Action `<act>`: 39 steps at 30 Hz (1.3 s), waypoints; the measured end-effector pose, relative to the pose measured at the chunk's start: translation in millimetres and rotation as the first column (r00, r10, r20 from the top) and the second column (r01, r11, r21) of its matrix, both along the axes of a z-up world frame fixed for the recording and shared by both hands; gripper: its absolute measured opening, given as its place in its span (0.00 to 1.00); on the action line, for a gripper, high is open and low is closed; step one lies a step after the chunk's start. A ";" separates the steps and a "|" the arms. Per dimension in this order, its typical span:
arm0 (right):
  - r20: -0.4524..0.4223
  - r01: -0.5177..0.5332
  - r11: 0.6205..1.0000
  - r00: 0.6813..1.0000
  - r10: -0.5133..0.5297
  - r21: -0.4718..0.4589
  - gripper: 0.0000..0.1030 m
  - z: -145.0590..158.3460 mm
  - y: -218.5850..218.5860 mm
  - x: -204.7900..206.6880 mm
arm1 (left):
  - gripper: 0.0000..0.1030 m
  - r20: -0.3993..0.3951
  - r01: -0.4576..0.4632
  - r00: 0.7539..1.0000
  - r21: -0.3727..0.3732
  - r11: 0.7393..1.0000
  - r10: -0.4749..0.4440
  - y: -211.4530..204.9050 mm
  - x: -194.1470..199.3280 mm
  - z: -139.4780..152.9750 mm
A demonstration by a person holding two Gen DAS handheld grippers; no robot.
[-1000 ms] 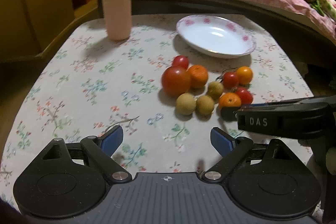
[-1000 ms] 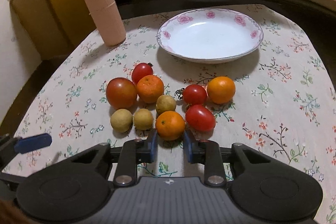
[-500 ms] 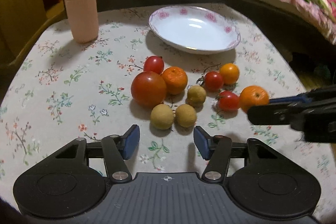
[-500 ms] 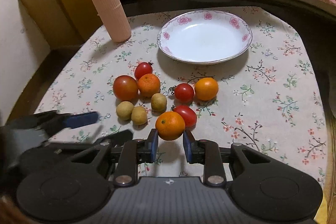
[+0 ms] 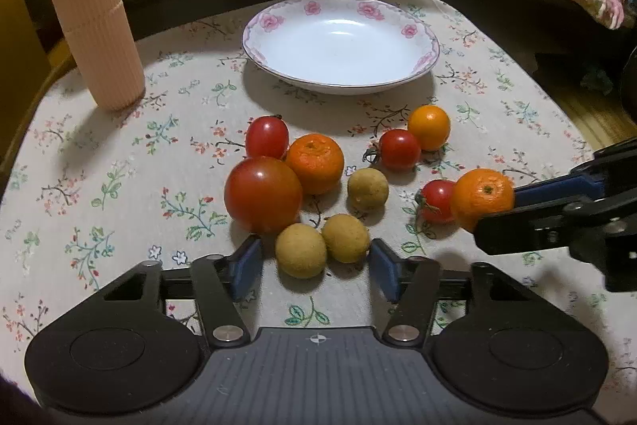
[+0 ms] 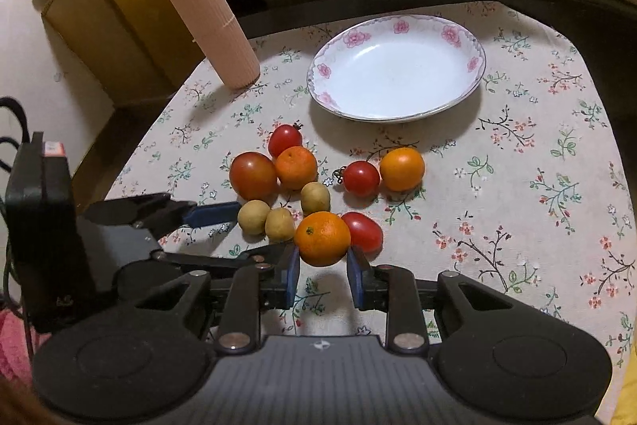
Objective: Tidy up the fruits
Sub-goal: 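Close the left tool on a small tan fruit while the right tool holds the tangerine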
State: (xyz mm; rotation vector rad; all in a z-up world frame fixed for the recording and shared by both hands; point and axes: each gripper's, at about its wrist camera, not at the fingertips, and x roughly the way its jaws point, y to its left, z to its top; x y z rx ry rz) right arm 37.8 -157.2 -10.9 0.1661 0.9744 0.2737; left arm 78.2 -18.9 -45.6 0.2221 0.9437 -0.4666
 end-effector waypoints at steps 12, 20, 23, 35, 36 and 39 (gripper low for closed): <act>-0.009 -0.030 1.000 1.000 0.030 0.004 0.28 0.3 1.4 1.4 | 0.47 -0.008 0.047 0.999 0.045 0.998 -0.047 -6.5 -16.7 4.1; -0.034 -0.040 0.999 0.999 0.040 -0.005 0.28 -9.7 0.1 0.7 | 0.64 0.058 0.079 0.995 0.086 0.993 -0.084 -12.0 -9.6 0.6; -0.057 -0.061 0.998 0.997 0.061 -0.011 0.29 -15.7 1.6 1.7 | 0.64 0.060 0.090 0.994 0.085 0.992 -0.096 -13.3 -9.5 -0.1; -0.057 -0.107 0.994 0.993 0.106 -0.014 0.29 -27.4 14.4 11.2 | 0.37 0.017 0.119 0.993 0.077 0.990 -0.121 -4.2 -18.0 5.8; -0.059 -0.111 0.994 0.992 0.110 -0.015 0.29 -28.7 15.7 12.7 | 0.37 0.015 0.120 0.992 0.080 0.990 -0.121 -3.0 -18.3 5.5; -0.063 -0.121 0.993 0.991 0.120 -0.018 0.29 -33.4 19.4 16.9 | 0.37 0.002 0.111 0.994 0.067 0.992 -0.111 0.6 -16.8 4.5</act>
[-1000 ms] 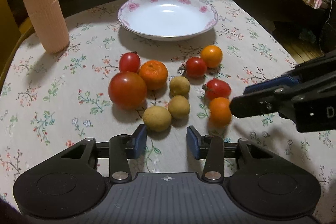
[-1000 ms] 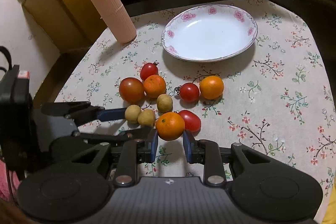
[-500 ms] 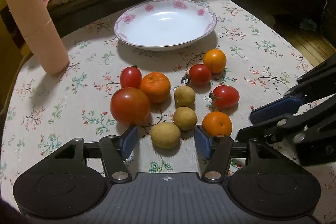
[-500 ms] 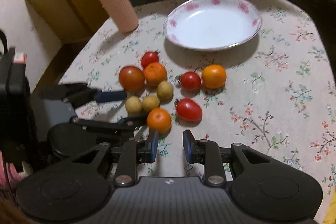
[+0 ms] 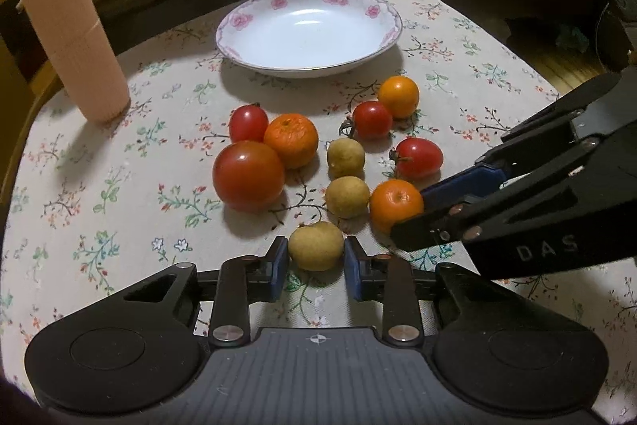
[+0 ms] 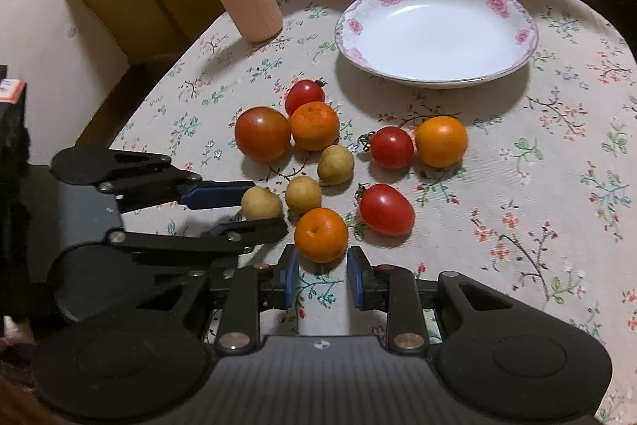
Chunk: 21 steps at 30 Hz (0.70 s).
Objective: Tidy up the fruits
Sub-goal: 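Close the left tool on a small tan fruit while the right tool holds the tangerine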
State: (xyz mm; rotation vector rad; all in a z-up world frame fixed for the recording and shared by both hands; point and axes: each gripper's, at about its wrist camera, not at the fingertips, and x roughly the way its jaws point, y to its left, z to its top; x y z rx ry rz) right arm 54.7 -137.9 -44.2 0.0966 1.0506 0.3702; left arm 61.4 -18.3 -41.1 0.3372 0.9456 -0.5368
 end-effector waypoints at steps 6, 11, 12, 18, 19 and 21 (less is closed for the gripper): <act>0.004 0.012 1.000 1.000 -0.012 0.020 0.30 -2.6 0.2 6.8 | 0.40 0.010 -0.003 1.000 0.004 1.000 0.003 -1.6 -1.1 0.5; 0.028 -0.002 1.000 1.000 0.001 0.013 0.33 -2.8 5.3 6.9 | 0.42 -0.007 -0.021 1.000 -0.009 1.000 0.021 3.2 -0.3 1.2; 0.027 -0.002 1.000 1.000 0.002 0.014 0.34 -2.7 5.4 7.4 | 0.42 -0.007 -0.022 1.000 -0.011 1.000 0.022 3.8 -0.4 0.8; 0.045 0.002 1.000 0.999 -0.002 -0.003 0.36 -3.2 7.4 8.6 | 0.43 0.002 -0.016 1.000 -0.002 1.000 0.016 2.4 -2.3 0.2; 0.051 0.001 1.000 0.999 0.000 -0.009 0.36 -3.4 8.8 8.7 | 0.43 -0.001 -0.017 1.000 -0.001 1.000 0.017 2.9 -3.0 0.3; 0.059 -0.008 0.999 0.998 0.010 -0.033 0.36 -2.8 13.1 9.0 | 0.43 -0.004 -0.021 1.000 0.002 1.000 0.021 3.9 -4.1 0.8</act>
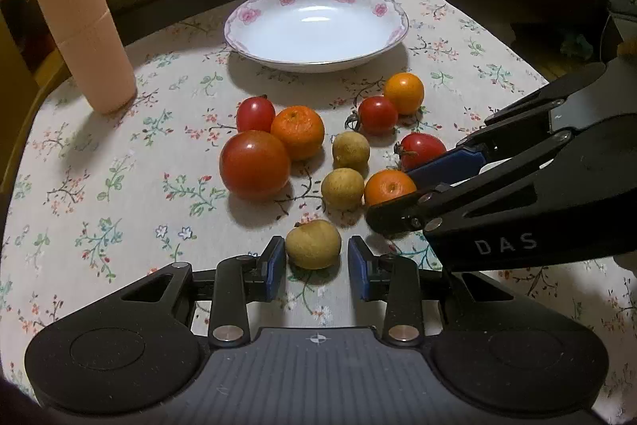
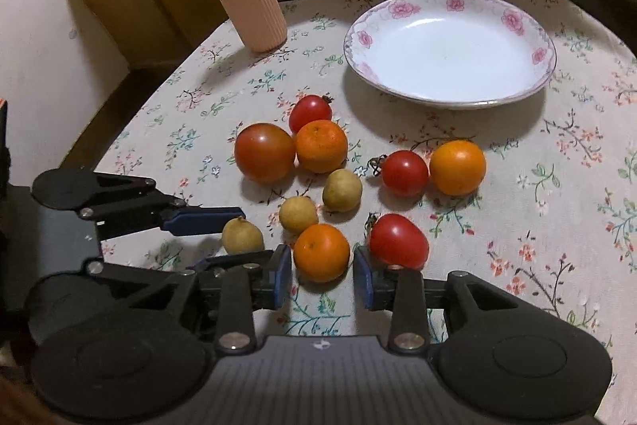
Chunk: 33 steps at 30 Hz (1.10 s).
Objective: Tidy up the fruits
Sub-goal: 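Close the left tool on a small tan fruit while the right tool holds the tangerine, then carry both fruits over the white plate and open both tools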
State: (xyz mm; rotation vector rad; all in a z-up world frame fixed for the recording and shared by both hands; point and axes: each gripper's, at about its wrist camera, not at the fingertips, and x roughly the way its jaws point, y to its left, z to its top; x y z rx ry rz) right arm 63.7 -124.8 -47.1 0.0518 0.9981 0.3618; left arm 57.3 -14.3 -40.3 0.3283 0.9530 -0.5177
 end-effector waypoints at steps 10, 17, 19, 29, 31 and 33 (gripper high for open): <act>-0.001 0.002 1.000 1.000 -0.002 -0.017 0.32 4.3 0.8 -1.1 | 0.36 -0.020 -0.009 1.000 -0.009 1.000 0.009 -3.5 0.6 1.2; 0.025 0.024 1.000 0.999 -0.024 0.007 0.32 18.6 -8.3 -1.8 | 0.36 -0.008 -0.019 1.000 -0.069 0.997 0.018 -5.3 4.4 13.5; 0.039 0.035 0.999 0.999 -0.035 0.019 0.32 24.2 -11.7 -1.4 | 0.36 -0.005 -0.021 1.000 -0.086 0.996 0.021 -7.0 7.4 18.3; 0.097 0.120 0.992 0.988 -0.123 0.038 0.32 44.9 -35.2 15.9 | 0.36 0.038 -0.063 0.997 -0.153 0.986 0.070 -22.1 42.0 40.2; 0.111 0.139 0.989 0.984 -0.143 0.041 0.32 49.0 -40.4 23.3 | 0.37 0.050 -0.071 0.996 -0.161 0.984 0.080 -28.1 51.3 44.4; 0.122 0.153 0.987 0.980 -0.158 0.046 0.32 52.4 -45.8 31.1 | 0.37 0.059 -0.076 0.995 -0.159 0.984 0.086 -33.0 58.2 45.3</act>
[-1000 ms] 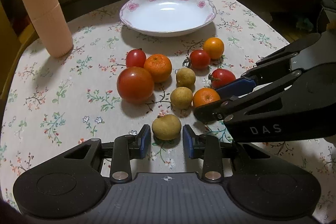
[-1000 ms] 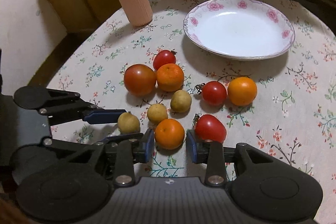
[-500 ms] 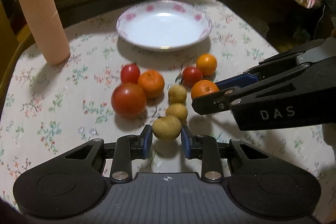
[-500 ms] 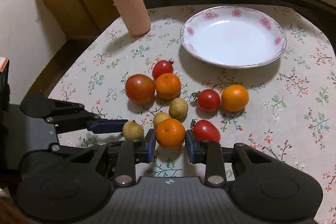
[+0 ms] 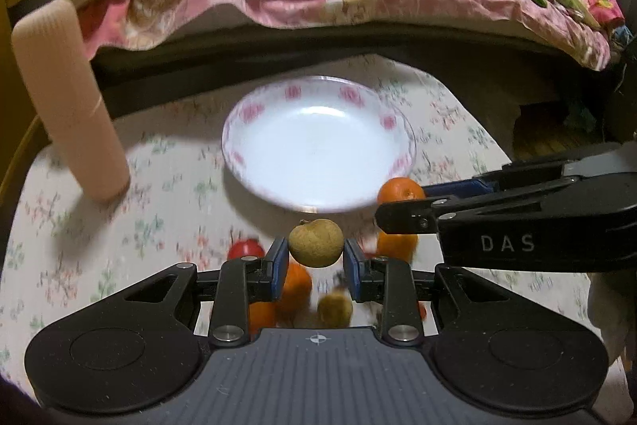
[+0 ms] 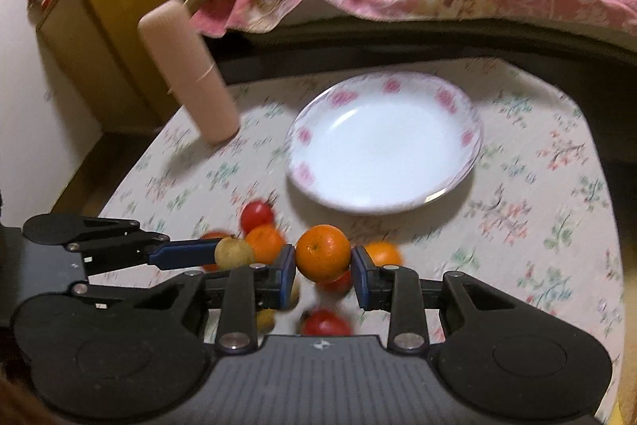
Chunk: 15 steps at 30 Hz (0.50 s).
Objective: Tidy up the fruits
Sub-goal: 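Carry both fruits over the white plate and open both tools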
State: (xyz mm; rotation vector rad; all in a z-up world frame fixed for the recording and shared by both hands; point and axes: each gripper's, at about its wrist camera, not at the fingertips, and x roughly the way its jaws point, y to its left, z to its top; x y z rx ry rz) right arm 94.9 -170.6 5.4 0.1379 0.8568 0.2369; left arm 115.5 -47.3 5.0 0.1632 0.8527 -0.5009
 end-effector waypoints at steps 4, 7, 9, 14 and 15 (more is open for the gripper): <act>0.007 0.033 0.999 0.999 -0.033 0.015 0.32 2.5 -11.0 14.7 | 0.37 -0.001 -0.011 1.000 0.001 1.000 0.011 -6.8 12.7 -3.1; 0.013 0.042 0.999 0.999 -0.042 0.009 0.32 2.3 -15.4 23.3 | 0.37 -0.002 -0.011 1.000 0.005 1.000 0.011 -11.3 18.2 -6.6; 0.012 0.049 0.999 0.999 -0.049 0.008 0.32 0.8 -18.0 28.9 | 0.37 -0.003 -0.009 1.000 0.011 1.000 0.009 -14.8 24.0 -9.4; 0.001 0.063 0.998 0.998 -0.063 -0.003 0.32 -5.8 -26.2 40.0 | 0.37 -0.008 -0.011 1.000 0.018 1.000 0.011 -21.5 35.9 -16.9; -0.004 0.068 0.998 0.998 -0.068 -0.003 0.32 -7.3 -28.1 42.9 | 0.37 -0.008 -0.016 1.000 0.016 1.000 0.016 -21.7 38.2 -18.2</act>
